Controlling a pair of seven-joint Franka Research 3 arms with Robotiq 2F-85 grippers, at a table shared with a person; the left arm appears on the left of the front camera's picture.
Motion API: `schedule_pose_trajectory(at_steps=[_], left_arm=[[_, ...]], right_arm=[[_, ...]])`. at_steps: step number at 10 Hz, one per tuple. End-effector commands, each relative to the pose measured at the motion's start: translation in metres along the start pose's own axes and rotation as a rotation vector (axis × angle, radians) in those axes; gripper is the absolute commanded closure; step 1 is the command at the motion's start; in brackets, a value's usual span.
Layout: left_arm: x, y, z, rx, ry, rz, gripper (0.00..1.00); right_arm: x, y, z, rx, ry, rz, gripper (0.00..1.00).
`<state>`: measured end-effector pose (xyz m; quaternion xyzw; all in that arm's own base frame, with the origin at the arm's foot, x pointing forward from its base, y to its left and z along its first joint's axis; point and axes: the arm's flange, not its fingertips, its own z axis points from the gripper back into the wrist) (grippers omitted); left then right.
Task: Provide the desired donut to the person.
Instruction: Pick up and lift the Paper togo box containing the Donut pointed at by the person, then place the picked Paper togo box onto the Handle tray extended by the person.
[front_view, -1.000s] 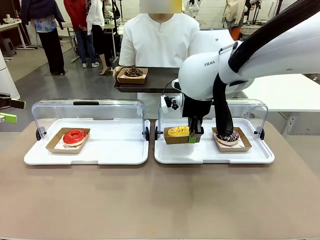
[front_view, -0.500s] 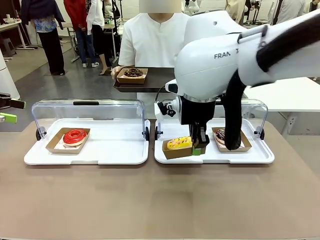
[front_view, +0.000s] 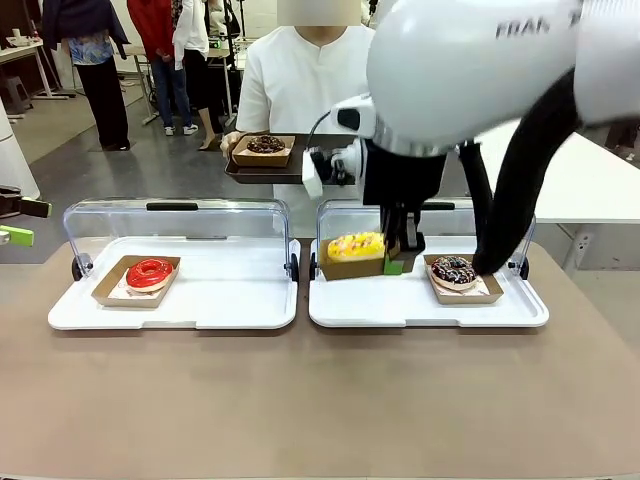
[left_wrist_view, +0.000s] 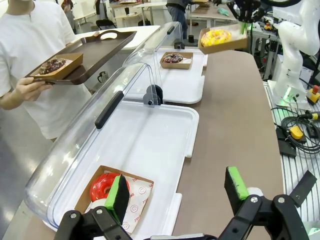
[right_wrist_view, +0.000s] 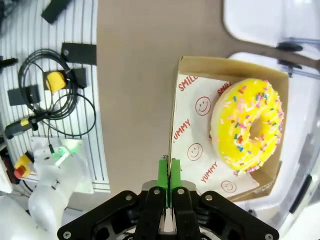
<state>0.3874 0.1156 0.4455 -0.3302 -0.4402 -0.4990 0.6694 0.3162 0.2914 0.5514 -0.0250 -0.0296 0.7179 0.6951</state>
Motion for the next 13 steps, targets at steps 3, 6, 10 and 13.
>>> schedule_pose_trajectory(at_steps=[3, 6, 10, 13], left_arm=[[0.0, -0.001, 0.001, 0.001, -0.015, -0.006, 0.0], [0.0, -0.001, 0.001, 0.001, -0.015, -0.006, 0.0], [0.0, -0.001, 0.001, 0.001, -0.015, -0.006, 0.0], [0.0, -0.001, 0.001, 0.001, -0.015, -0.006, 0.0]], right_arm=[[-0.004, -0.049, 0.019, 0.104, -0.032, -0.061, 1.0], [-0.009, -0.026, 0.017, 0.03, -0.013, -0.059, 1.0], [-0.009, -0.026, 0.017, 0.03, -0.013, -0.059, 1.0], [-0.009, -0.026, 0.017, 0.03, -0.013, -0.059, 1.0]])
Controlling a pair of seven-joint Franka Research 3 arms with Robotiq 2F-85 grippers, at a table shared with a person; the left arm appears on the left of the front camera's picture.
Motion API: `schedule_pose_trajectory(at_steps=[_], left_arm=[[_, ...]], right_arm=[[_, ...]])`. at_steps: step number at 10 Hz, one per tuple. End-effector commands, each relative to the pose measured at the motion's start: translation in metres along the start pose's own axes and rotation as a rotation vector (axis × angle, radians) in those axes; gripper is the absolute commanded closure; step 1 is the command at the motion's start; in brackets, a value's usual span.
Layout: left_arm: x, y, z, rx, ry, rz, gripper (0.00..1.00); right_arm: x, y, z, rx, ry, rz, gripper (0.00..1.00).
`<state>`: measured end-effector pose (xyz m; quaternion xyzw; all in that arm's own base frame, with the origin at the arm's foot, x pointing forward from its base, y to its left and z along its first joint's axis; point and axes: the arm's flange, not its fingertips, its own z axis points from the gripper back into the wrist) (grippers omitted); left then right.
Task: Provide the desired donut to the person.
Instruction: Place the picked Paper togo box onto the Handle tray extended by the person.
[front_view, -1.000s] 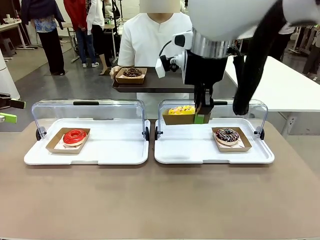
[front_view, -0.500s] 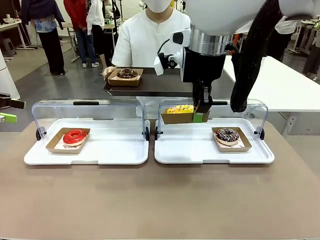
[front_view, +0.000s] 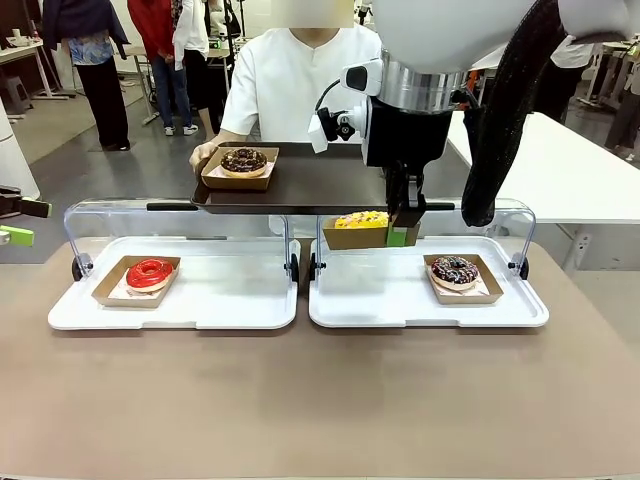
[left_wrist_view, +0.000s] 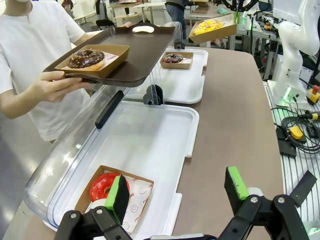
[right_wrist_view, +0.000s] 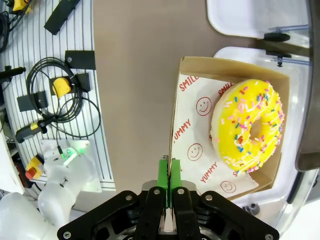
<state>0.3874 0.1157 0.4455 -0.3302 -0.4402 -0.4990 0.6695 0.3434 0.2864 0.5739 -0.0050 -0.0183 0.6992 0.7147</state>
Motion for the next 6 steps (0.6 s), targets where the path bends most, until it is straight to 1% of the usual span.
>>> schedule_pose_trajectory(at_steps=[1, 6], left_arm=[[0.0003, -0.0009, 0.0014, 0.001, -0.015, -0.006, 0.0], [0.0003, -0.0009, 0.0014, 0.001, -0.015, -0.006, 0.0]], right_arm=[[-0.003, 0.0021, -0.0034, -0.014, -0.002, -0.005, 1.0], [-0.003, 0.0021, -0.0034, -0.014, -0.002, -0.005, 1.0]])
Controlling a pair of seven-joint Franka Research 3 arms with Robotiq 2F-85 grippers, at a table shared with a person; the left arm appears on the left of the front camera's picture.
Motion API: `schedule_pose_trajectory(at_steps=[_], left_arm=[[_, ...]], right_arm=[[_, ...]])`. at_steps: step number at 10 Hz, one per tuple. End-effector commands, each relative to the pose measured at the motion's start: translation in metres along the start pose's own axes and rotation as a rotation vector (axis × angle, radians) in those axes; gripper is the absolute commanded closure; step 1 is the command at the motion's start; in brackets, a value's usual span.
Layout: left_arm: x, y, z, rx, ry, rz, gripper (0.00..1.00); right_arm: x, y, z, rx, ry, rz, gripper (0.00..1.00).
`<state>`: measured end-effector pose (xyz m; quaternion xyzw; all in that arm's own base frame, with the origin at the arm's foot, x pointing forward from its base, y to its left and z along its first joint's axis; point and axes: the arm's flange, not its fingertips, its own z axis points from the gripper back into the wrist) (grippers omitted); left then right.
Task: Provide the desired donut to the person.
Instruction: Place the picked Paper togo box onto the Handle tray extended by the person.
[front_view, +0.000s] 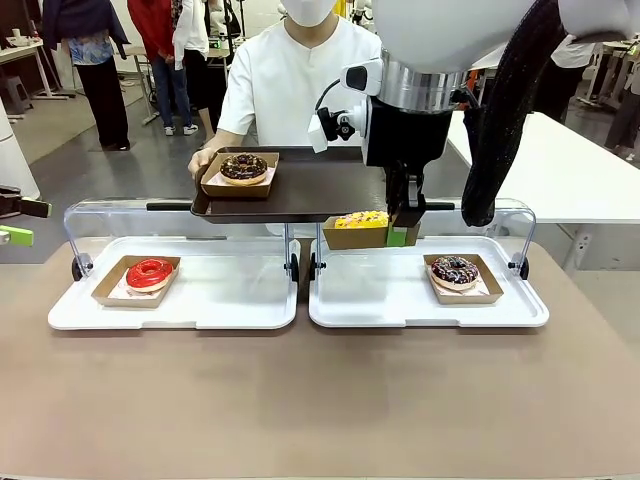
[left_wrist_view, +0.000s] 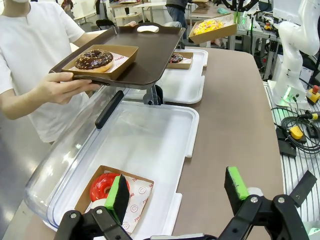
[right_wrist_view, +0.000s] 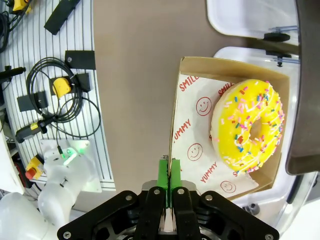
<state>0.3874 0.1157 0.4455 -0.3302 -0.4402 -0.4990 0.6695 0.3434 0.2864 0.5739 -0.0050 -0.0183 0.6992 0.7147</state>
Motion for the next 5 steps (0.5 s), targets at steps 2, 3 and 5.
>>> schedule_pose_trajectory(at_steps=[2, 3, 5], left_arm=[[0.0, -0.001, 0.001, 0.001, -0.015, -0.006, 0.0], [0.0, -0.001, 0.001, 0.001, -0.015, -0.006, 0.0], [0.0, -0.001, 0.001, 0.001, -0.015, -0.006, 0.0]], right_arm=[[-0.003, 0.002, -0.003, -0.014, -0.002, -0.005, 1.0], [-0.003, 0.002, -0.003, -0.014, -0.002, -0.005, 1.0], [0.008, -0.001, 0.017, -0.044, -0.016, 0.016, 0.98]])
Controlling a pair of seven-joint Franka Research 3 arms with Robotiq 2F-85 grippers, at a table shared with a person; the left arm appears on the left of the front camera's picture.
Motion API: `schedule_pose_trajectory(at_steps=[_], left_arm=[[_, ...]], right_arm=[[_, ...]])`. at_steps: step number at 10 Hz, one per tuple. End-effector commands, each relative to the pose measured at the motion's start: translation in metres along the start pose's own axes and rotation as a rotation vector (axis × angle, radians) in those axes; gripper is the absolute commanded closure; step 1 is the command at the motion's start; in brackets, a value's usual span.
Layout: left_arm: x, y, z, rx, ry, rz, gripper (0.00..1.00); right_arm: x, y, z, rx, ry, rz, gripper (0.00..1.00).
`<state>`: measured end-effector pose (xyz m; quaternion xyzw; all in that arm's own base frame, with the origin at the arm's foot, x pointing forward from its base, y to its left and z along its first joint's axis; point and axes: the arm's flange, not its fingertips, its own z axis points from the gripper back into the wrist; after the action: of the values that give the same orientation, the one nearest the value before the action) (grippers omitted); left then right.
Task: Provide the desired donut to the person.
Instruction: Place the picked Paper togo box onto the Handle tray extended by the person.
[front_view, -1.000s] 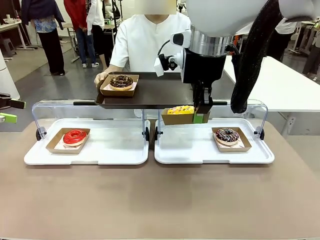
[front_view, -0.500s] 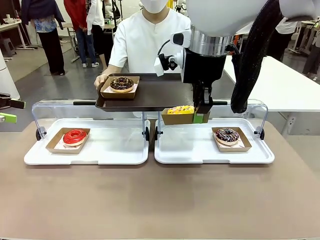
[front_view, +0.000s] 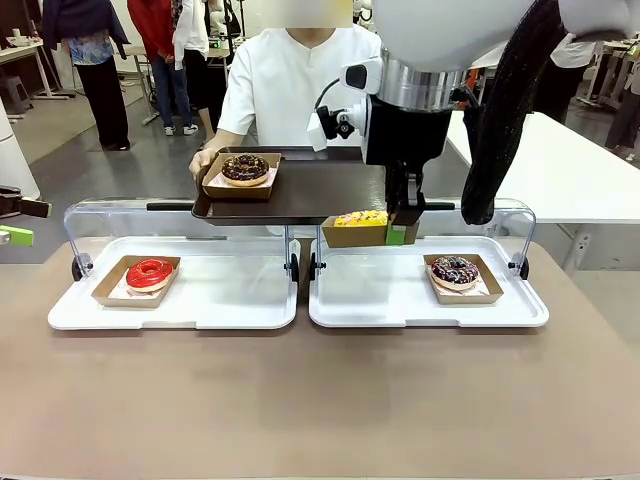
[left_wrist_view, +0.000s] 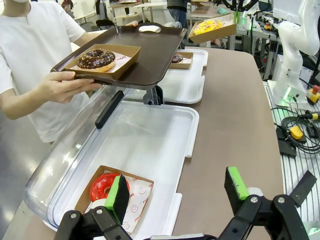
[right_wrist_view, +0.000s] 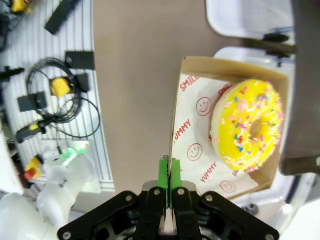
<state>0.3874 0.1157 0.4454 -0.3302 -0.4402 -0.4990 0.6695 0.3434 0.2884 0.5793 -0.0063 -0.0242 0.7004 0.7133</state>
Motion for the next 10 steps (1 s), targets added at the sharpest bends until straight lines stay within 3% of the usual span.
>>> schedule_pose_trajectory(at_steps=[1, 4, 7, 10], left_arm=[[0.0, -0.001, 0.001, 0.001, -0.015, -0.006, 0.0], [0.0, -0.001, 0.001, 0.001, -0.015, -0.006, 0.0], [0.0, -0.001, 0.001, 0.001, -0.015, -0.006, 0.0], [0.0, -0.001, 0.001, 0.001, -0.015, -0.006, 0.0]], right_arm=[[0.019, 0.003, 0.032, -0.059, -0.015, 0.037, 0.98], [0.044, -0.011, 0.076, -0.068, -0.034, 0.046, 0.98], [0.046, -0.059, 0.068, -0.103, -0.039, 0.112, 0.98], [0.027, -0.103, 0.045, -0.104, -0.09, 0.195, 0.98]])
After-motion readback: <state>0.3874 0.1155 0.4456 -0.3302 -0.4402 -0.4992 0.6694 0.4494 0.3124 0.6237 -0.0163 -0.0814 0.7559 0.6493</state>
